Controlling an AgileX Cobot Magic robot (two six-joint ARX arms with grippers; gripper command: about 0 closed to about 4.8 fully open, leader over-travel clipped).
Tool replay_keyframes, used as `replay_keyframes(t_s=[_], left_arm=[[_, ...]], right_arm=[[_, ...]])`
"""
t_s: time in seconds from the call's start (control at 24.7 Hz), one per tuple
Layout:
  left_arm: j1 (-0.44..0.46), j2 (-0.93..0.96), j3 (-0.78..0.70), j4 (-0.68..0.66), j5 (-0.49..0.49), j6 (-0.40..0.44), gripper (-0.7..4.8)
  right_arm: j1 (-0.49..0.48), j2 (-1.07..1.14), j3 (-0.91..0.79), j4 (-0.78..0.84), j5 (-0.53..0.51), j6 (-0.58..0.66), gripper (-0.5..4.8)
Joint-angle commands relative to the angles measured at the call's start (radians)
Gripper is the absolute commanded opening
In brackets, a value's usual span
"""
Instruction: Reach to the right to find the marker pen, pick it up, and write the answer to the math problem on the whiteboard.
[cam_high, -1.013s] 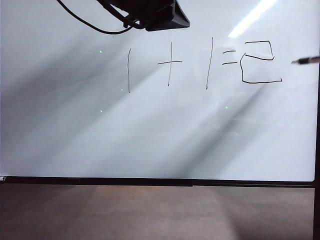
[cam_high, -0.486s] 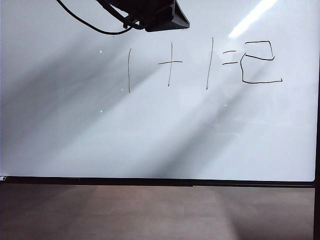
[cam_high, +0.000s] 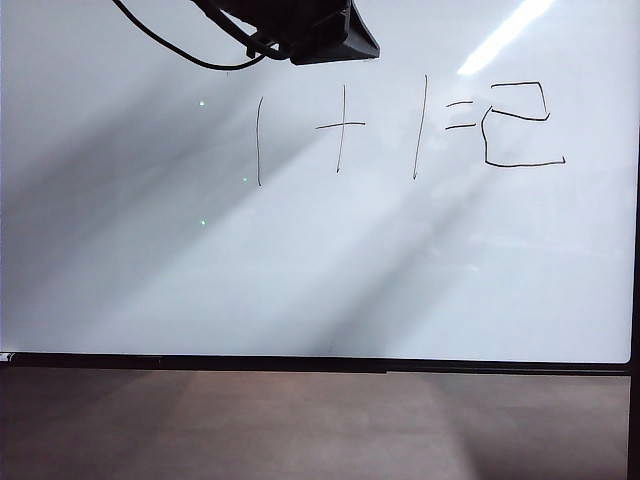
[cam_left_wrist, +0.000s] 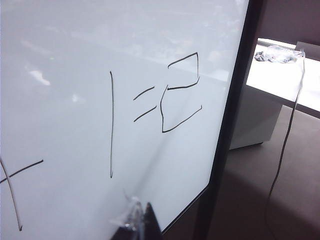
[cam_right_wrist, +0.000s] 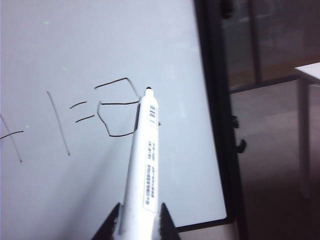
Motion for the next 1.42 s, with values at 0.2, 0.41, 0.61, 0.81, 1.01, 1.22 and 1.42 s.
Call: replay_keyframes(t_s=[0.2, 0.41, 0.61, 0.81, 1.01, 1.22, 1.42], left_arm=[[-0.002, -0.005, 0.005, -0.011, 0.005, 0.001, -0.04], [-0.002, -0.005, 0.005, -0.018, 0.008, 0.001, -0.05], [-0.001, -0.005, 0.005, -0.02, 0.006, 0.001, -0.04], [-0.001, -0.005, 0.005, -0.019, 0.008, 0.001, -0.04], [-0.001, -0.005, 0.005, -0.019, 0.008, 0.001, -0.04], [-0.001, -0.005, 0.005, -0.018, 0.008, 0.001, -0.04], [-0.001, -0.005, 0.005, -0.019, 0.007, 0.001, -0.04]], right_arm=[[0.001, -0.004, -0.021, -0.018, -0.031, -0.003, -0.02], [0.0, -0.005, -0.116, 0.094, -0.003, -0.076, -0.01], [0.0, -0.005, -0.237, 0.252, -0.002, -0.08, -0.02], [0.0, -0.005, -0.345, 0.377, -0.003, -0.08, -0.02], [0.0, -0.001, -0.349, 0.361, -0.021, -0.131, -0.01], [0.001, -0.001, -0.349, 0.369, -0.025, -0.13, -0.01], [0.001, -0.001, -0.349, 0.368, -0.025, -0.13, -0.01]])
